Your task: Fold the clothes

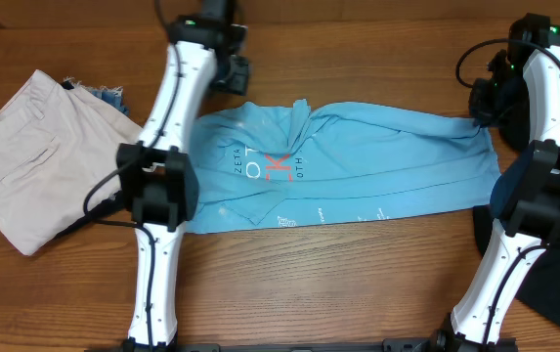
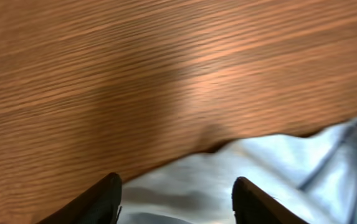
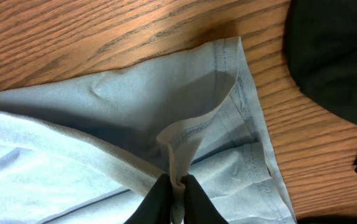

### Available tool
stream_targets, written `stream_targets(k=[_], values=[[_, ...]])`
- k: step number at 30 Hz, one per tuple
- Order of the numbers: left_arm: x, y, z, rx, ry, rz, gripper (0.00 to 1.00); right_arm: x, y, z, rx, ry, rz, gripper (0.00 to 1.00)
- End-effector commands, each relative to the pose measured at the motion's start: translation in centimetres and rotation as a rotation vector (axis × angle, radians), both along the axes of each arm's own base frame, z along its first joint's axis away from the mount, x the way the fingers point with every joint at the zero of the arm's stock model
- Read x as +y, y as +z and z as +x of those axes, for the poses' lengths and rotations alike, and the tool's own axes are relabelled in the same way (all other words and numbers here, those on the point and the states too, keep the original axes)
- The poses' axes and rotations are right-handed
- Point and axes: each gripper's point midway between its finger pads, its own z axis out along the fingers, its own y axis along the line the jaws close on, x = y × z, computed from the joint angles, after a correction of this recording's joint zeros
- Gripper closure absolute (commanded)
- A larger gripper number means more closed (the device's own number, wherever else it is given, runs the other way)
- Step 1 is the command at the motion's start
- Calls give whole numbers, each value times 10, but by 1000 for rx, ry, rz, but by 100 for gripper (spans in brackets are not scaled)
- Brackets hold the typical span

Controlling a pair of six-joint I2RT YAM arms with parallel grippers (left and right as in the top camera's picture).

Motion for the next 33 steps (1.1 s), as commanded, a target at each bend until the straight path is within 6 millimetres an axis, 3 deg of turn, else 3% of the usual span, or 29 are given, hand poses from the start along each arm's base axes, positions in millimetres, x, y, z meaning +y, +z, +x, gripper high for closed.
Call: stream_targets(k=[1, 4, 9, 13, 17, 19, 21, 23, 28, 33], values=[[-37, -27, -7, 68, -140, -181, 40, 2, 12, 2, -32, 0, -3, 90], [-43, -41, -8, 82, -175, -195, 36, 2, 12, 2, -32, 1, -3, 90], [-49, -42, -1, 48, -191, -202, 36, 2, 12, 2, -32, 1, -3, 90], [-55, -48, -4, 51, -232, -190, 39, 2, 12, 2, -32, 1, -3, 90], [-62, -65, -9, 80, -252, -177, 48, 2, 12, 2, -32, 1, -3, 90], [-62, -69, -10, 86, -253, -167, 63, 2, 12, 2, -31, 1, -3, 90], [-57, -70, -6, 70, -238, -132, 86, 2, 12, 2, -32, 1, -3, 90], [-53, -67, -2, 57, -213, -109, 96, 2, 12, 2, -32, 1, -3, 90], [-43, -49, 12, 13, -140, -108, 96, 2, 12, 2, -29, 1, -2, 90], [-31, 15, 32, -107, -77, -141, 96, 3, 12, 0, -22, 0, 0, 91]])
